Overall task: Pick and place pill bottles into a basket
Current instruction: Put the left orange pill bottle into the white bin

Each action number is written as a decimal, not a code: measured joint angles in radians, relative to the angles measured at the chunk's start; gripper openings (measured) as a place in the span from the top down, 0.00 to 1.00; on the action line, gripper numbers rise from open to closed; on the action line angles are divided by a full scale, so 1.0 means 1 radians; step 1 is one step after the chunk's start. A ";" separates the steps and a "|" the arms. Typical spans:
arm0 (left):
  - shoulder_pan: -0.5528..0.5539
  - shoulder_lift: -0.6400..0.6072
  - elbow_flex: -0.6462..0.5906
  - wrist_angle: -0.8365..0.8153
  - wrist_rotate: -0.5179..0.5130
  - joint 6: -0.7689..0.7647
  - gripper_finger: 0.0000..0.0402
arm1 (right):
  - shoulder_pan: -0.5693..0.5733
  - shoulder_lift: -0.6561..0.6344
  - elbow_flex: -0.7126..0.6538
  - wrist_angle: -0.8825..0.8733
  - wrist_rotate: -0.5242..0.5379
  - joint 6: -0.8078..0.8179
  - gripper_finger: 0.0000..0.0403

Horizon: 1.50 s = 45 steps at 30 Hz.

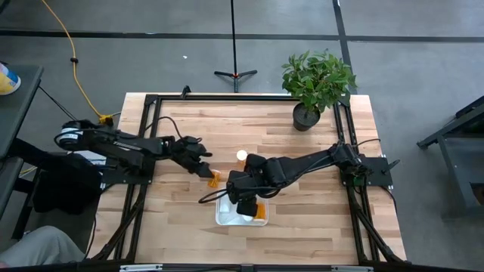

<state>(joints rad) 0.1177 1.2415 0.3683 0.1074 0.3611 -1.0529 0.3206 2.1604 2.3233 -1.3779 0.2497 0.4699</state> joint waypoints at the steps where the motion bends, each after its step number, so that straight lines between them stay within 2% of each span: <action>1: 0.000 0.013 0.000 0.013 0.001 -0.002 0.12 | 0.000 -0.004 0.006 -0.008 0.006 -0.002 0.40; 9: 0.000 0.074 0.000 0.078 0.028 -0.006 0.12 | 0.032 -0.151 0.010 -0.076 0.109 -0.005 0.39; 18: 0.000 0.074 0.000 0.076 0.028 -0.006 0.12 | 0.146 -0.348 0.010 -0.040 0.376 0.042 0.39; 28: 0.000 0.073 0.000 0.068 0.029 -0.005 0.12 | 0.213 -0.365 0.009 -0.009 0.430 0.013 0.39; 36: 0.000 0.145 0.000 0.118 0.049 -0.019 0.12 | 0.319 -0.403 0.009 -0.008 0.587 0.053 0.39; 42: -0.001 0.191 0.042 0.144 0.055 -0.016 0.12 | 0.408 -0.414 0.009 -0.042 0.745 0.145 0.39; 45: -0.001 0.217 0.076 0.124 0.056 0.002 0.12 | 0.453 -0.414 0.002 -0.094 0.790 0.236 0.39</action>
<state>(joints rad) 0.1169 1.4581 0.4443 0.2313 0.4171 -1.0510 0.7737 1.7462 2.3258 -1.4717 1.0393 0.7056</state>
